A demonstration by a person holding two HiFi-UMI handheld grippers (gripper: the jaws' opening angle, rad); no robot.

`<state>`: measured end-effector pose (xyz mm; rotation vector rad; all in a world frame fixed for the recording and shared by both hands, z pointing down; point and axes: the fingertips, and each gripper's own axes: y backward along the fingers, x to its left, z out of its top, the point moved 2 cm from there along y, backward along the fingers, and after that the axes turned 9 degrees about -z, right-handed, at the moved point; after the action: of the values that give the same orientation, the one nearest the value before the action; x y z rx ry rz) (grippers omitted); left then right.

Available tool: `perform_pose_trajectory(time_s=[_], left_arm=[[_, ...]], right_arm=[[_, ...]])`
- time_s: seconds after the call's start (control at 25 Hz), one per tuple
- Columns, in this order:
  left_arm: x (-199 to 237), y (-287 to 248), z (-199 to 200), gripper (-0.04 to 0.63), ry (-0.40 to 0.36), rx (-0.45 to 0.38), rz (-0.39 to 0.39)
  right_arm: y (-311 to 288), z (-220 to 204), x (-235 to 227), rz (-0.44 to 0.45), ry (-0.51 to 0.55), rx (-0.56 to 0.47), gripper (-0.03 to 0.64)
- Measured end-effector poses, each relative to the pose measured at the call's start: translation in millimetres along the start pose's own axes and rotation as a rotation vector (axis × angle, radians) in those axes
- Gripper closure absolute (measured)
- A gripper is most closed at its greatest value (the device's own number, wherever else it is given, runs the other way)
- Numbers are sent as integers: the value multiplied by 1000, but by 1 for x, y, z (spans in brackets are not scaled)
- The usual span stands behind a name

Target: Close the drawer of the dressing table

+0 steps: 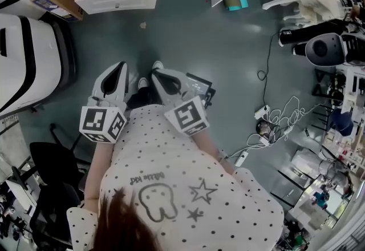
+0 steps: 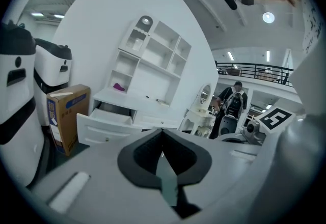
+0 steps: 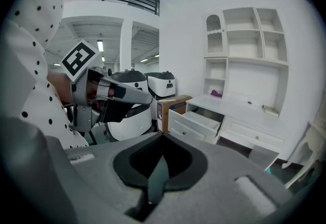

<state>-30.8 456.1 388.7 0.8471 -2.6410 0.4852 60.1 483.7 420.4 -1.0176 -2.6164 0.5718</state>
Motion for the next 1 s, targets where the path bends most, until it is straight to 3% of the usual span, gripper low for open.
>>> perform_pose_trajectory(time_s=[0.48,0.76,1.0], left_arm=[[16,-45,27,594,37,-62,102],[27,-51,34,594,41,-115,176],[26,-62,33,594,43,-125,205]], right_arm=[[-29,23,-70,60,21,-12,615],[-51,25,-81,152,53,-27,615],[-53,22,-95,172,74,-30,615]])
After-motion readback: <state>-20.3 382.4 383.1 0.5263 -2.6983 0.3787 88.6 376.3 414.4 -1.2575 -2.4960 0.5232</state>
